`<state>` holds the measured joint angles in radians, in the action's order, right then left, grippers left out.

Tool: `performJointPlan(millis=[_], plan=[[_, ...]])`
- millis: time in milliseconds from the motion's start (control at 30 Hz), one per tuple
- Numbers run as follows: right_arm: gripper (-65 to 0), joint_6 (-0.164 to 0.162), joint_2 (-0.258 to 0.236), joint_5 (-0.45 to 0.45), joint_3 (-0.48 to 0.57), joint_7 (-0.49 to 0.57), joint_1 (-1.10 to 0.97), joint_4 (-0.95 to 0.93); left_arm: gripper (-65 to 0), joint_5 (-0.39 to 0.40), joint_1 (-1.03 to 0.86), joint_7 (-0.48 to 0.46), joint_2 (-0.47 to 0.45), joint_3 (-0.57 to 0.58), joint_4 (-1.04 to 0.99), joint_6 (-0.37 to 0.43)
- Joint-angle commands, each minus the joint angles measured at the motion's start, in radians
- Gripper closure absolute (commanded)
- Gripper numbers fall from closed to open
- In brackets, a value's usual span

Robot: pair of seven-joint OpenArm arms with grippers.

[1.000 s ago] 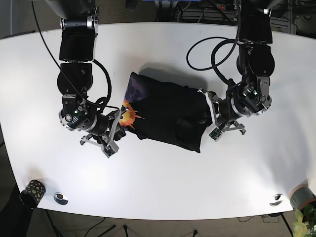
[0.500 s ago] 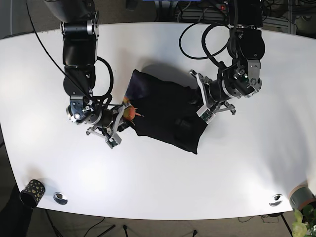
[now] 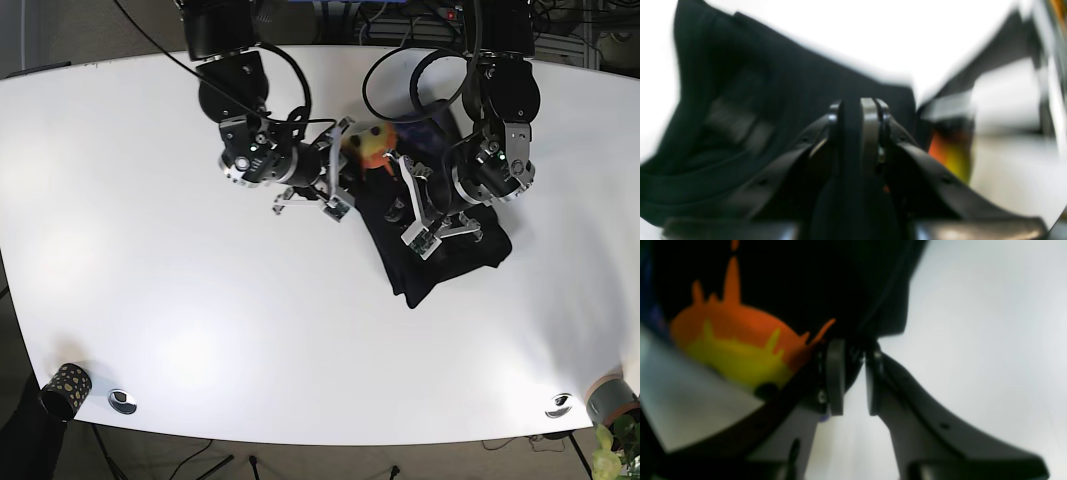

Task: Fold the T-shirt properly
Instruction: 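Grasp the folded black shirt with the left gripper and drag it aside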

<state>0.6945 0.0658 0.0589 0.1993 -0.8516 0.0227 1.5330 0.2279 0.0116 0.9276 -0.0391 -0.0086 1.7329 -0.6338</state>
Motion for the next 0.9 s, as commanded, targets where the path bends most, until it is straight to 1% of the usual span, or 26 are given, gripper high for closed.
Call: performJointPlan(millis=[0, 100, 167, 233, 300, 367, 467, 533, 667, 700, 767, 867], plan=[[-9.4, 0.004, 0.022, 0.025, 0.013, -0.004, 0.023, 0.051, -14.6, 0.015, 0.017, -0.023, 0.002, 0.000, 0.020, 0.053], [-9.4, 0.004, 0.025, 0.028, 0.016, -0.031, 0.023, 0.096, -22.6, 0.015, 0.017, -0.023, 0.002, 0.000, 0.022, 0.116], [-9.4, 0.004, 0.016, 0.028, 0.015, -0.038, 0.023, 0.117, -25.6, 0.015, 0.015, -0.025, 0.002, -0.001, 0.031, 0.165], [-9.4, 0.004, -0.001, 0.028, -0.002, -0.038, 0.023, 0.120, -26.9, 0.008, 0.012, -0.026, 0.003, -0.015, 0.043, 0.202], [-9.4, 0.004, -0.014, 0.028, -0.045, -0.038, 0.023, 0.113, -29.3, -0.018, 0.011, -0.029, 0.008, -0.044, 0.063, 0.243], [-9.4, 0.004, -0.017, 0.028, -0.079, -0.038, 0.023, 0.102, -30.4, -0.031, 0.011, -0.032, 0.009, -0.064, 0.077, 0.266], [-9.4, 0.004, -0.017, 0.028, -0.137, -0.038, 0.027, 0.067, -31.0, -0.032, -0.009, -0.112, 0.009, -0.110, 0.101, 0.315], [-9.4, 0.004, -0.017, 0.028, -0.162, -0.038, 0.027, 0.050, -31.1, -0.034, -0.035, -0.172, 0.009, -0.116, 0.106, 0.354], [-9.4, 0.004, -0.017, 0.028, -0.176, -0.038, 0.029, 0.044, -31.5, -0.034, -0.058, -0.221, 0.003, -0.116, 0.098, 0.440], [-9.4, 0.004, -0.017, 0.028, -0.176, -0.038, 0.029, 0.044, -32.5, -0.034, -0.066, -0.223, 0.003, -0.116, 0.098, 0.452], [-9.4, 0.004, -0.017, 0.028, -0.176, -0.038, 0.029, 0.044, -37.8, -0.034, -0.089, -0.227, 0.008, -0.115, 0.105, 0.483], [-9.4, 0.004, -0.017, 0.028, -0.176, -0.038, 0.029, 0.044, -41.9, -0.034, -0.104, -0.227, 0.009, -0.113, 0.108, 0.521]])
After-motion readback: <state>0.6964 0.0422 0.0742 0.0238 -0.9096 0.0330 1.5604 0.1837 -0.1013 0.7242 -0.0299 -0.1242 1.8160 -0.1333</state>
